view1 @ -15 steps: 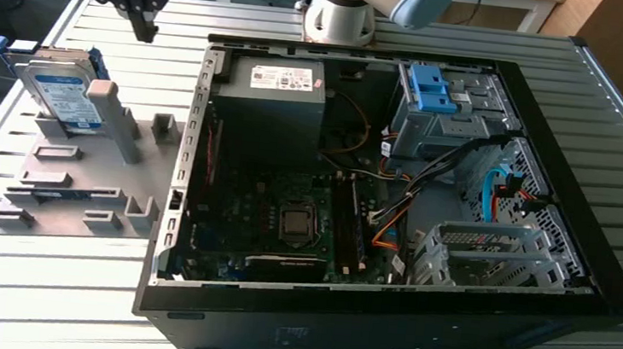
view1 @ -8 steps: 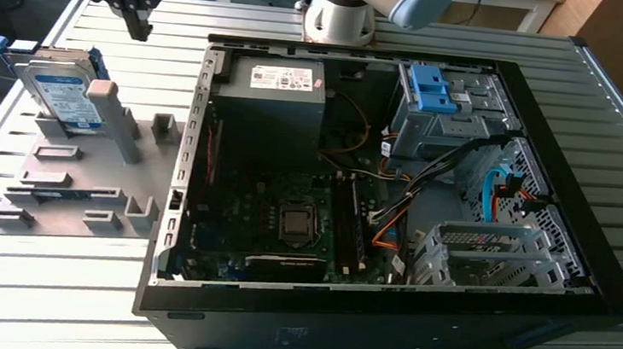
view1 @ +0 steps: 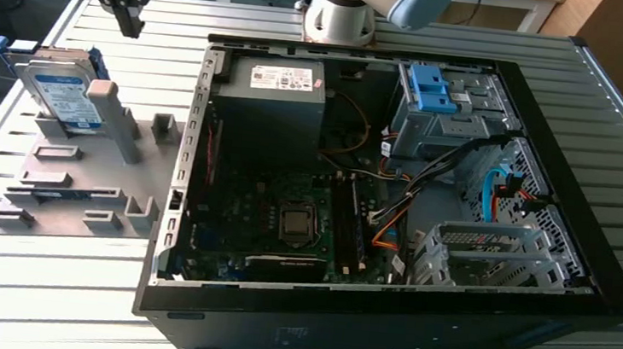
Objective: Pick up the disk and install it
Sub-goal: 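Reach for the disk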
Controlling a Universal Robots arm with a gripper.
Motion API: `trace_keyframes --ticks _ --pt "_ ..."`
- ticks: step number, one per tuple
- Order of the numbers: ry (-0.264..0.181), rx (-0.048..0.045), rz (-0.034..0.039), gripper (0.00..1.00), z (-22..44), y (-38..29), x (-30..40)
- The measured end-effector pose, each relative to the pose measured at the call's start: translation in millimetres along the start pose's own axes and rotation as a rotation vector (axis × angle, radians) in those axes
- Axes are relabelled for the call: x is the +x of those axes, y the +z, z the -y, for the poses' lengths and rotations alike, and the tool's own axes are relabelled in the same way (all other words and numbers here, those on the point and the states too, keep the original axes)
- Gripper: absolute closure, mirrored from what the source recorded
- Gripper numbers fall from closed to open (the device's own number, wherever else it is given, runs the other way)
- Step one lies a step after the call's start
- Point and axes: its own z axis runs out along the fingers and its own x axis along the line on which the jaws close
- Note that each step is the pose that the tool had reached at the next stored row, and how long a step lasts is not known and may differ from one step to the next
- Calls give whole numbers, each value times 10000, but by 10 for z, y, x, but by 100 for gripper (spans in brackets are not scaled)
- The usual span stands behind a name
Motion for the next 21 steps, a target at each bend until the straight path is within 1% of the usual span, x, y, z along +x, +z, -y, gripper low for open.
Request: trace_keyframes --ticks 7,12,16,18,21 --pt "0 0 0 89 0 0 3" --pt "0 0 0 89 -5 -1 40" --pt "-1 1 -9 89 -16 -1 97" --pt "1 0 -10 89 -25 0 136" --pt "0 1 -10 89 -65 0 222"
